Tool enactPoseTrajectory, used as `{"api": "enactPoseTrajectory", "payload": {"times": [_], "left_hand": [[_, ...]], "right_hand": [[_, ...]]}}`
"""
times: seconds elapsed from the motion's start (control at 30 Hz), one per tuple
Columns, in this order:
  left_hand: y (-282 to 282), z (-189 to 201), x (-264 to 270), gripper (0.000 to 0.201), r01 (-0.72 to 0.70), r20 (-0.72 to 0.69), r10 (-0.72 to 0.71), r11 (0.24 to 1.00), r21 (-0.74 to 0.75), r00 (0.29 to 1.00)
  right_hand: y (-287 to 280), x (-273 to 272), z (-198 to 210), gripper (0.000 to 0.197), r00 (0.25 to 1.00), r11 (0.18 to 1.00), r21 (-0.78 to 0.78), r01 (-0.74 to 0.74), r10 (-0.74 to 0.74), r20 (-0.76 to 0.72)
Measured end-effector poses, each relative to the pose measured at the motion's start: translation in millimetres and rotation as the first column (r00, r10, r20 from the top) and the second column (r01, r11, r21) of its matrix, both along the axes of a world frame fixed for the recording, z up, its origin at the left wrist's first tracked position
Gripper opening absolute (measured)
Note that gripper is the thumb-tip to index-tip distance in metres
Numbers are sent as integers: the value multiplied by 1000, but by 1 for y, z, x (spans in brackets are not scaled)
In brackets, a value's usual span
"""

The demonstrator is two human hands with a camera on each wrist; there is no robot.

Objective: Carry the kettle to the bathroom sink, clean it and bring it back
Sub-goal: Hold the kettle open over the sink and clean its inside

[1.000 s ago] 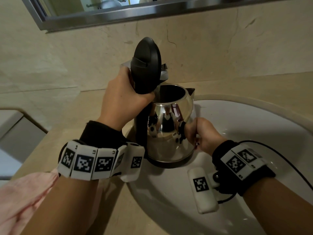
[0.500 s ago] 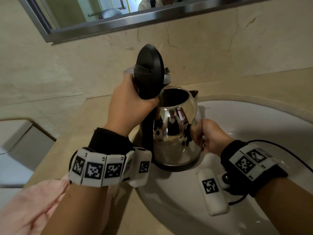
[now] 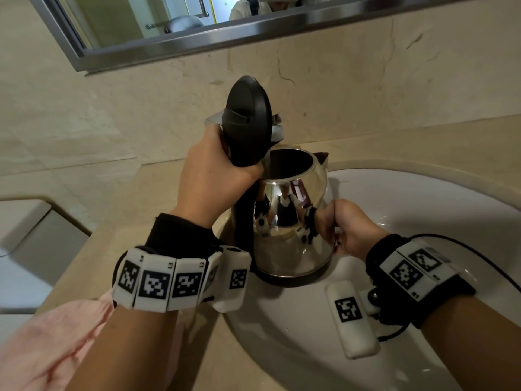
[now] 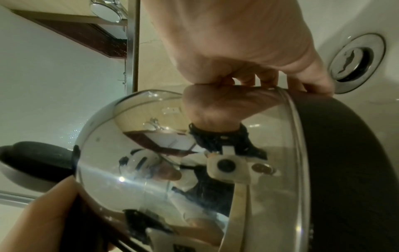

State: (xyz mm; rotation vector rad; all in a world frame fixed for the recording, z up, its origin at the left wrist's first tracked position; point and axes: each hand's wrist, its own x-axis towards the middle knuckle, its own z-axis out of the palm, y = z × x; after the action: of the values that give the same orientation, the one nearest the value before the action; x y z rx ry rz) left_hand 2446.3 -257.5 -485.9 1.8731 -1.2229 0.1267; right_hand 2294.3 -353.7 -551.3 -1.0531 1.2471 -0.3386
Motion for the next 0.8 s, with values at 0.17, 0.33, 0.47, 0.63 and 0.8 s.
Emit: {"api": "enactPoseTrajectory", "payload": {"times": [0.17, 0.33, 0.47, 0.63, 0.8], "left_hand": [[1, 0, -2, 49, 2, -7, -2, 1000, -2, 1000], [1, 0, -2, 47, 8, -7, -8, 1000, 3, 1000], [0, 0, -2, 44, 7, -4, -7, 1000, -2, 1000], [1, 0, -3, 44, 6, 3, -6, 1000, 1, 1000], [0, 0, -2, 45, 7, 7, -7, 1000, 9, 1000]], "right_hand": [[3, 0, 4, 6, 1000, 1000, 26, 1, -1, 5], [4, -2, 6, 8, 1000, 1000, 21, -7, 6, 15], [3, -1, 6, 10, 999, 999, 34, -10, 9, 36], [1, 2, 2, 15, 1000, 999, 53, 12, -13, 19], [0, 6, -3, 18, 999, 996, 76, 44, -44, 5]]}}
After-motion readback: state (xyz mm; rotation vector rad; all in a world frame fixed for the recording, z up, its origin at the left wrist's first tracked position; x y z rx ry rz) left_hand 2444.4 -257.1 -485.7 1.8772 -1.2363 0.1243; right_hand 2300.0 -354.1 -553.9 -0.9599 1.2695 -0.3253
